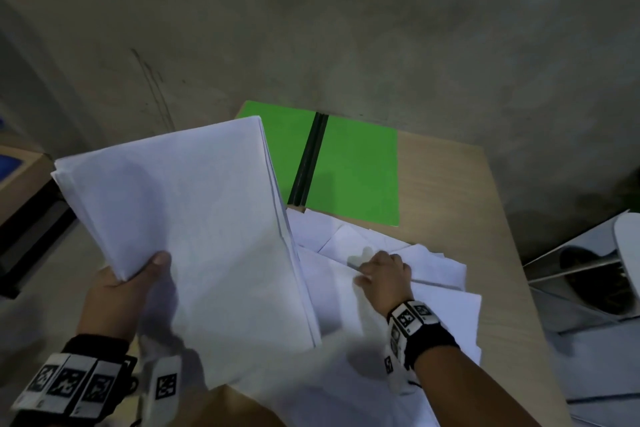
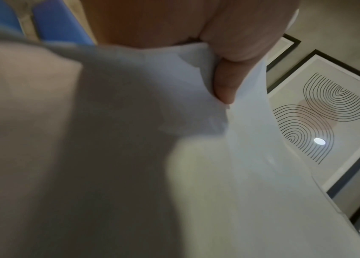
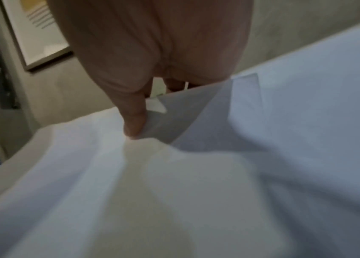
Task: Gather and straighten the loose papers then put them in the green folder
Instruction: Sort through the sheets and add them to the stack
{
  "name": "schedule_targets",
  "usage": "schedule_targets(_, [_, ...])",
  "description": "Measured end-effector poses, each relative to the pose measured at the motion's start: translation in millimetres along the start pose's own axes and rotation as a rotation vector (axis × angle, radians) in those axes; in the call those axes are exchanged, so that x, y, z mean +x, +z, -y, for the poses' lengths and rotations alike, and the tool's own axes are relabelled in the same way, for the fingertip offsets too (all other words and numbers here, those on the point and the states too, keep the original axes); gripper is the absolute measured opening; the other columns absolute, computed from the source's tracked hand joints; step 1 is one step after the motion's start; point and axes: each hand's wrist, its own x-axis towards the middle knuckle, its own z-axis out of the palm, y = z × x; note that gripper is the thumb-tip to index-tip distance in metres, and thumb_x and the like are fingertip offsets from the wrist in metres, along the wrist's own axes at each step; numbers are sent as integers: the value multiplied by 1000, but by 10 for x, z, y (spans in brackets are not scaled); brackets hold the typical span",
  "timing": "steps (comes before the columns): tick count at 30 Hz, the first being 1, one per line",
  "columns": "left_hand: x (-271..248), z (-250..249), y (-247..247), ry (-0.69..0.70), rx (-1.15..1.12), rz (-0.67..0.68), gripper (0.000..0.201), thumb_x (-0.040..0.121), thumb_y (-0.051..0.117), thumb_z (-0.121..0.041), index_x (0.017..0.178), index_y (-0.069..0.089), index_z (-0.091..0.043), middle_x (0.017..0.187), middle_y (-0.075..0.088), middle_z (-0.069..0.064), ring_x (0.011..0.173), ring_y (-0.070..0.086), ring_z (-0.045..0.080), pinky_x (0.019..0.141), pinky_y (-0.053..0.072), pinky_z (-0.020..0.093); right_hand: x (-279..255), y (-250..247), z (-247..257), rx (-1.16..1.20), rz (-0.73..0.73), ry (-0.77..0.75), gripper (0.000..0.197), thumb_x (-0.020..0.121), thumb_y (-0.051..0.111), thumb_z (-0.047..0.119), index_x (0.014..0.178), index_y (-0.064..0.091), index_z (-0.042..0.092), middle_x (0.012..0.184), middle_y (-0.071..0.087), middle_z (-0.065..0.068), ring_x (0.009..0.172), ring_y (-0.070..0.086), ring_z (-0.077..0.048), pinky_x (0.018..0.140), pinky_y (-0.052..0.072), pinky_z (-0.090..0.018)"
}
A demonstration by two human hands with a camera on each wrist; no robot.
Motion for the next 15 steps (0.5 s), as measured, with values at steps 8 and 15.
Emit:
schedule_targets(8, [117,207,-37,-121,-66,45,43,60,77,-51,75,66,-12,88,64,18,84,58,23,86,46,48,35,-617,-232,587,-87,39,16,90,60,17,100,73,16,88,72,-2,83,64,-12,76,44,-24])
schedule_targets(15, [-52,-125,55,-49,105,82,34,71,77,-33,89,61,-8,99,60,15,98,51,20,86,36,36,-119,-1308,-516,966,-434,156,19,92,56,12,81,61,-2,68,60,-9,62,51,-15,61,41,-26])
